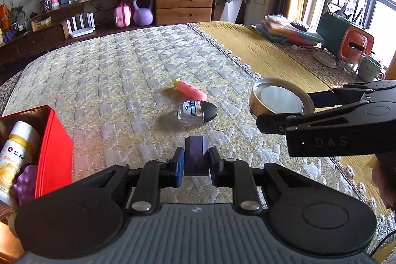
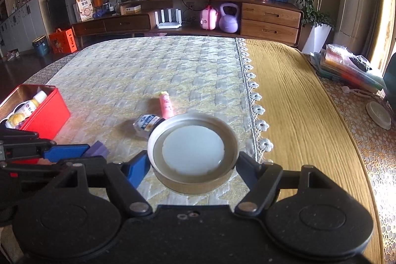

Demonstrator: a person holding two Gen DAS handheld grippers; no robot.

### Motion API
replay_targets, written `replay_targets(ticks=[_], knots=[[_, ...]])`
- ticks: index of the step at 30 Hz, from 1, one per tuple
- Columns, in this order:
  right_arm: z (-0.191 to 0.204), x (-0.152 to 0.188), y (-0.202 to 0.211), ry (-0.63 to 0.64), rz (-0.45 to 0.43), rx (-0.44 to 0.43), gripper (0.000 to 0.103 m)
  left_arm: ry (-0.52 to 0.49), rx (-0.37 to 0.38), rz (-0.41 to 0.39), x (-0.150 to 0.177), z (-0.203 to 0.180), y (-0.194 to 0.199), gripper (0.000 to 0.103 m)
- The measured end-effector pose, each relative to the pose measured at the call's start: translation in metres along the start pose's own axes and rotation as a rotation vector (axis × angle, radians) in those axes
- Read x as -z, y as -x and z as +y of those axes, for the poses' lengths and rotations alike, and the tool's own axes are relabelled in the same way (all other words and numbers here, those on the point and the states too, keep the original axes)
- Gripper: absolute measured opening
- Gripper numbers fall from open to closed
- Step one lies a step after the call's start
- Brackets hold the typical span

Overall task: Organize rigid objects
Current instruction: 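Lift the purple block with the left gripper while the right gripper grasps the round lid, then carry the purple block and round lid over the red tin with both grippers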

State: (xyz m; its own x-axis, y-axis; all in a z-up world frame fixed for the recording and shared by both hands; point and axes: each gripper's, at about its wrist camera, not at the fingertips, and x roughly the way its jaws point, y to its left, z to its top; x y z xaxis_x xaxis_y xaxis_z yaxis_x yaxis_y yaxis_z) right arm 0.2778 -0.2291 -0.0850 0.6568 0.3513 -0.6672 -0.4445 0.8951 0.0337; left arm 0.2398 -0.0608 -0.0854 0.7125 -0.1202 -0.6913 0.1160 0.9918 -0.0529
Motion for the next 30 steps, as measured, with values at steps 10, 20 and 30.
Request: replay_targets(ticks=[10, 20, 30], knots=[[0.033, 0.003, 0.053, 0.042, -0.023, -0.03, 0.075, 0.034, -0.021, -0.014, 0.008, 0.016, 0.049, 0.021], [0.081, 0.008, 0.086, 0.105, -0.034, -0.072, 0.075, 0.085, -0.064, -0.033, 0.019, 0.051, 0.099, 0.021], [0.14, 0.007, 0.098, 0.181, -0.042, -0.143, 0.075, 0.148, -0.129, -0.067, 0.03, 0.107, 0.14, 0.021]])
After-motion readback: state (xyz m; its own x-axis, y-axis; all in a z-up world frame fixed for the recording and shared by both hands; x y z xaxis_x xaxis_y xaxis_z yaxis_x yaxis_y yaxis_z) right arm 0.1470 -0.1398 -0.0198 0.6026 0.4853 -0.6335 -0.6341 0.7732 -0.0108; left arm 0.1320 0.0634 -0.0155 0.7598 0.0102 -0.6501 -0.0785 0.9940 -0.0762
